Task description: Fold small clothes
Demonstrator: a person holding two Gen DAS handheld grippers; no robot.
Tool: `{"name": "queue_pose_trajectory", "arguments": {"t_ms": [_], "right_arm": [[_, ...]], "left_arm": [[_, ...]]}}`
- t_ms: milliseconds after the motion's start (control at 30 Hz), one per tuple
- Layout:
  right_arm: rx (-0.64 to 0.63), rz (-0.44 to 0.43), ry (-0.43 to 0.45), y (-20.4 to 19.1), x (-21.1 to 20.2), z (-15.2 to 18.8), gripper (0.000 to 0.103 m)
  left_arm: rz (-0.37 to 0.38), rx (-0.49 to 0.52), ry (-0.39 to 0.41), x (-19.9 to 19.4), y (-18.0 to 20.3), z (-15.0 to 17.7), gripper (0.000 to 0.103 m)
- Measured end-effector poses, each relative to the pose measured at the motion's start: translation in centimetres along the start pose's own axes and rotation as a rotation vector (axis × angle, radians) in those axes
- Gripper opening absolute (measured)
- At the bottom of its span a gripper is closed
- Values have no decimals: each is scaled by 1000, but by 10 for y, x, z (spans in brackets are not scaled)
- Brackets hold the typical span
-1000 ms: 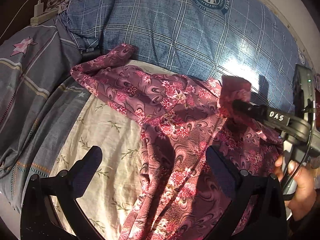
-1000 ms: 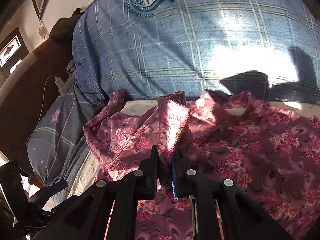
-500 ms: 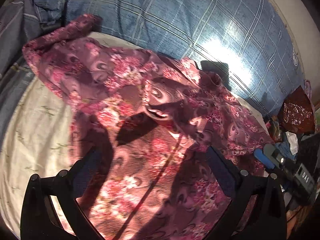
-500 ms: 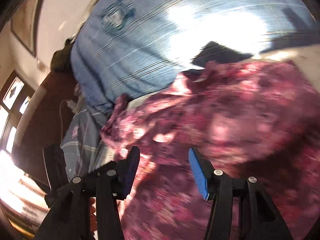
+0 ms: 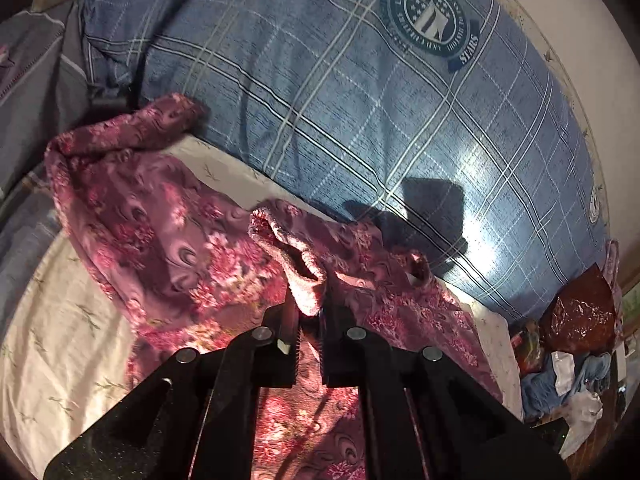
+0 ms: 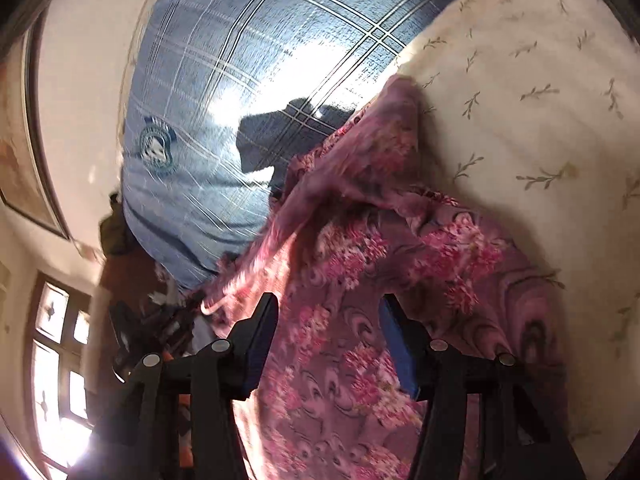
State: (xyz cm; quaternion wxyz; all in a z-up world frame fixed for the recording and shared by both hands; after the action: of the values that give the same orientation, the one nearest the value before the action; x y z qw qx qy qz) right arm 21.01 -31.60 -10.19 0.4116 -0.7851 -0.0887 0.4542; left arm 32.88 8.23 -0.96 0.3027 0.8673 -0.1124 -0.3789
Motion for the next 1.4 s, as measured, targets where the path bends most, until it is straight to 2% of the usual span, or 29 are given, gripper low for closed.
{"name": "queue_pose_trajectory", "arguments": {"t_ms": [133,200,233,300,333,400,433,467,533,567,600,633,733,833,867,900,933,967,1067,1200,1233,1267,1300,1400], "right_arm": [[169,-89,33,11,17,-17,58],[271,-89,60,21,26,-25,56],[312,-86,83,25,28,-27,50],[360,-50,116,30,29,-35,32],[345,-42,126,30,27,-42,6],[264,-13,221,24,8,-58,5],[223,6,237,22,4,-63,5],[198,43,228,24,6,-62,5],[143,174,174,32,20,-56,5],[97,192,157,35,26,-52,1],[60,182,174,32,22,-50,2],[35,207,155,27,18,-48,6],[11,232,125,16,-3,-39,21],[-88,194,166,-14,-22,-30,23],[-147,190,190,-27,-26,-26,24],[-215,185,212,-45,-24,-27,31],[-271,186,229,-59,-19,-28,44],[-306,194,243,-69,-13,-28,52],[-379,230,238,-88,22,-30,52],[-385,313,147,-69,82,-28,51],[-398,369,100,-58,99,-24,47],[-433,366,136,-52,102,-18,48],[-453,353,172,-53,99,-14,47],[-465,375,172,-51,101,-11,47]], "left_arm": [[-25,-14,-40,0,-13,-1,5],[-36,-14,-50,2,-15,2,5],[-38,-17,-52,0,-17,2,5],[-38,-27,-56,-1,-19,5,5],[-35,-30,-59,0,-19,6,5],[-24,-29,-72,4,-20,12,5],[-19,-30,-90,10,-21,16,5],[-33,-32,-109,17,-23,22,5],[-80,-31,-150,34,-30,35,5],[-108,-33,-174,41,-36,41,5],[-117,-41,-196,45,-42,47,6],[-90,-44,-181,40,-44,48,8],[-27,-61,-203,16,-50,51,9],[38,-99,-160,-15,-51,50,9],[61,-104,-143,-20,-45,49,14],[75,-98,-137,-20,-37,46,20],[82,-76,-138,-15,-28,43,39],[69,-47,-139,-8,-20,41,54],[20,39,-168,23,1,41,58],[-30,34,-263,71,-7,62,57],[-43,82,-210,70,-4,64,60],[-31,113,-205,70,0,66,70],[-20,123,-209,71,1,68,72],[-20,158,-207,72,3,70,75]]}}
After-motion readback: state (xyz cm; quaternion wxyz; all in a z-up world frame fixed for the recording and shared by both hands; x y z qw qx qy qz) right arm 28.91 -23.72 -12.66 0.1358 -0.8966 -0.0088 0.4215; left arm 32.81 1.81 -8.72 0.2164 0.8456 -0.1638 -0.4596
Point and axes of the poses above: each gripper's, at about its wrist camera, not at the fingertips, and x roughly the way its jaws point, y to its right, z to its underside, the point moved 3 cm from there along x, roughly the way its jaws point, and after that the axes turned 12 degrees about z, right-handed, at the moved point
